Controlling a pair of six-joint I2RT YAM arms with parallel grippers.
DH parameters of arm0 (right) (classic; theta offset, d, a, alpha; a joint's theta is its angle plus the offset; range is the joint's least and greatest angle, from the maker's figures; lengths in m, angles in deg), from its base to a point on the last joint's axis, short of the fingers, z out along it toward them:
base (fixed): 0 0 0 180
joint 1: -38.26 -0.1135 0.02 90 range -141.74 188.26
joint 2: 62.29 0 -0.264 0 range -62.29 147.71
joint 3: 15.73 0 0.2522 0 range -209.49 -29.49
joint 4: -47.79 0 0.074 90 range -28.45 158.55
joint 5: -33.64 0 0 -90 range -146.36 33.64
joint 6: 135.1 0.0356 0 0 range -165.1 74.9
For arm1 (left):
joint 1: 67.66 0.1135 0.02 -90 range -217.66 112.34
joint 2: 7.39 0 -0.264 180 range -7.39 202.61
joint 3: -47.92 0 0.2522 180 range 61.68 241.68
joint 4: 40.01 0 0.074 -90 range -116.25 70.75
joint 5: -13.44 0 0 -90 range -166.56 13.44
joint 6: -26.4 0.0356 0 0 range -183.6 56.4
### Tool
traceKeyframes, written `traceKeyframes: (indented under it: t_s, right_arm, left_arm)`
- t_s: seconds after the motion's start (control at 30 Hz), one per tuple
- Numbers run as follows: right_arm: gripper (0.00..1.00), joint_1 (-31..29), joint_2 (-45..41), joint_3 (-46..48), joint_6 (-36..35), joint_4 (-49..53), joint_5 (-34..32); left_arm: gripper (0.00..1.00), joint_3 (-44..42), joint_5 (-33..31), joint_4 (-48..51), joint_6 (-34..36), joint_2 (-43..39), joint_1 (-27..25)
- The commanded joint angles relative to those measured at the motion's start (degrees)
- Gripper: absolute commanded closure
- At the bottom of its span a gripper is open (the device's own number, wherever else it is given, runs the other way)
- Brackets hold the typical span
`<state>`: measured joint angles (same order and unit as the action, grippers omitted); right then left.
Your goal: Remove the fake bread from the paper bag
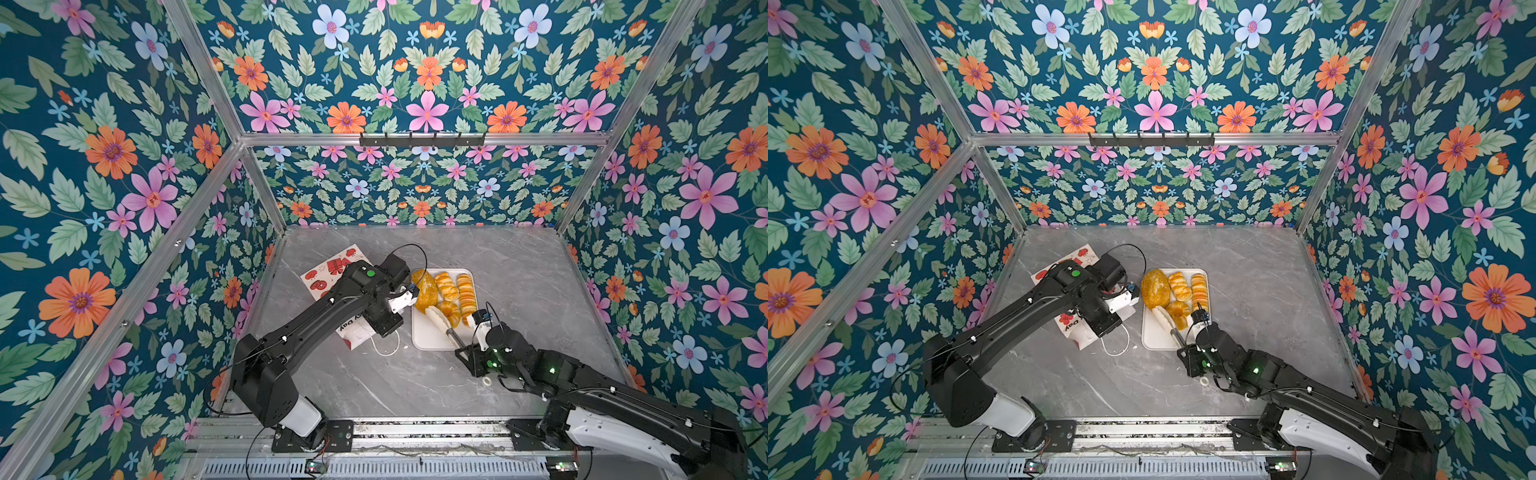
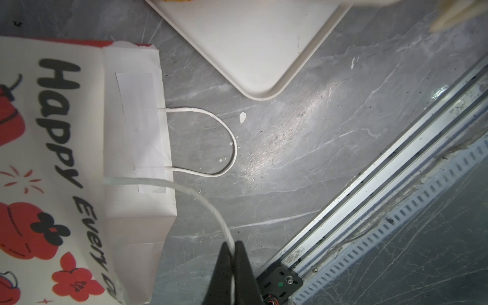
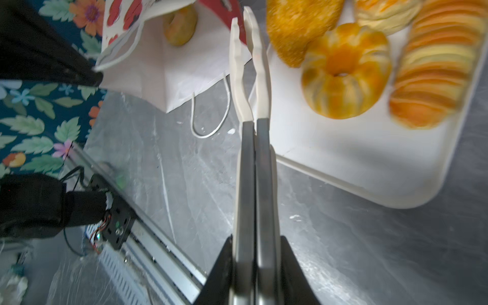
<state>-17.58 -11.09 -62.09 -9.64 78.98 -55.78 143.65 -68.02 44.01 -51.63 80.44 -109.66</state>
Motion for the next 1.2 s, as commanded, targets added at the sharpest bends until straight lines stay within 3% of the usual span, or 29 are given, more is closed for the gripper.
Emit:
traceKeyframes:
  t_s: [0.0,0.47,0.67,0.77,1.17]
  right_arm:
    - [0.94,-2.3,2.8,-0.5,-3.5,-6.5,3.9]
    - [0.92,-5.1,26.7,-9.1,-7.3,-23.6,9.5]
    - [0.83,-4.8,37.5,-16.9,-6.9,-26.4,10.6]
    - [0.76,-3.4,41.0,-19.4,-5.6,-28.6,12.7]
    - [0.70,1.2,51.1,-26.3,-3.2,-31.4,18.2]
  left_arm:
    - [1.00,0.9,-0.9,0.5,0.2,-0.2,0.0]
    - [1.00,4.4,-3.4,1.9,0.8,-0.1,0.2]
    - [1.00,5.1,-3.8,1.9,0.8,-2.0,0.2]
    - [1.00,5.0,-3.6,1.8,0.5,-3.0,0.2]
    - [1.00,4.2,-3.8,1.0,0.3,-4.6,0.2]
